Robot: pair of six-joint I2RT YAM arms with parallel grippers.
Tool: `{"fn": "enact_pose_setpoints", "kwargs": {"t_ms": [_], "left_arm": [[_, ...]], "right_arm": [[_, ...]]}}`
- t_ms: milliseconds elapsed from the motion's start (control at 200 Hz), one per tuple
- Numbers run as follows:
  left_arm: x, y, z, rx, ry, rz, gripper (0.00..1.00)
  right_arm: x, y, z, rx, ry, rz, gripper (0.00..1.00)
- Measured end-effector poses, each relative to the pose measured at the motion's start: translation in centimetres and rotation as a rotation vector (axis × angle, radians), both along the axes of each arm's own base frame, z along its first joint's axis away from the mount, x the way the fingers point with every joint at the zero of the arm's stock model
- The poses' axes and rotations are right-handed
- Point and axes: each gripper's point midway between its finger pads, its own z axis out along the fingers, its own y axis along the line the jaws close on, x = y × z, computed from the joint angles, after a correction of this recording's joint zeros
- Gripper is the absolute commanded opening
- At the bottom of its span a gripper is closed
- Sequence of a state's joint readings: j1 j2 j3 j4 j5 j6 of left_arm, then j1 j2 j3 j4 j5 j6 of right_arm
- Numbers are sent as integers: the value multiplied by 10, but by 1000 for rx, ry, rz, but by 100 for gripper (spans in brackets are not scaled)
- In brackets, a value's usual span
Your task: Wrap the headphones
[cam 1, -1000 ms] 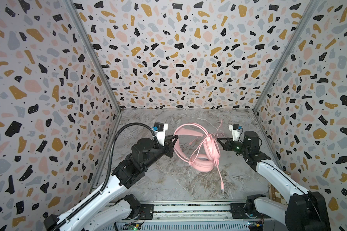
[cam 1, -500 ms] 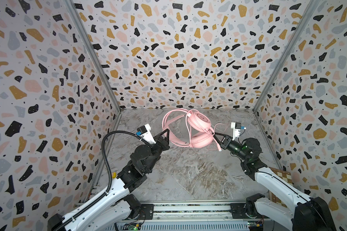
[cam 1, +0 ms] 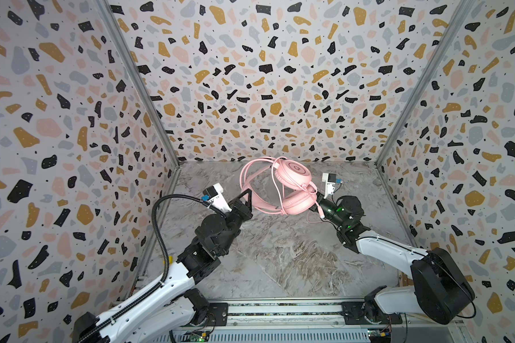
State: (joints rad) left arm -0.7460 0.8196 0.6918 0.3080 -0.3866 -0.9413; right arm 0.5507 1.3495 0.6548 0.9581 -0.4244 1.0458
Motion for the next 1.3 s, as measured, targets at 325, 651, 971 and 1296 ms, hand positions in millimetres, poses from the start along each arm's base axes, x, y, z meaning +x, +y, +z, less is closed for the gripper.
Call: {"fn": "enact_pose_setpoints", "kwargs": {"t_ms": [325,651,971,1296], "left_arm": [[6,11,2,115,-4,83,0],[13,19,-5,255,-18,161,0],[6,23,26,356,-73,160,0],[-9,38,87,379,-188,198,0]], "right_arm": [[-61,4,-15,26,-7,10,1],[-83,0,18,76,-73,6,17],[-68,-4,-31,-131,-38,6,41],[-86,-4,-46,-357,-171,167,54]]}}
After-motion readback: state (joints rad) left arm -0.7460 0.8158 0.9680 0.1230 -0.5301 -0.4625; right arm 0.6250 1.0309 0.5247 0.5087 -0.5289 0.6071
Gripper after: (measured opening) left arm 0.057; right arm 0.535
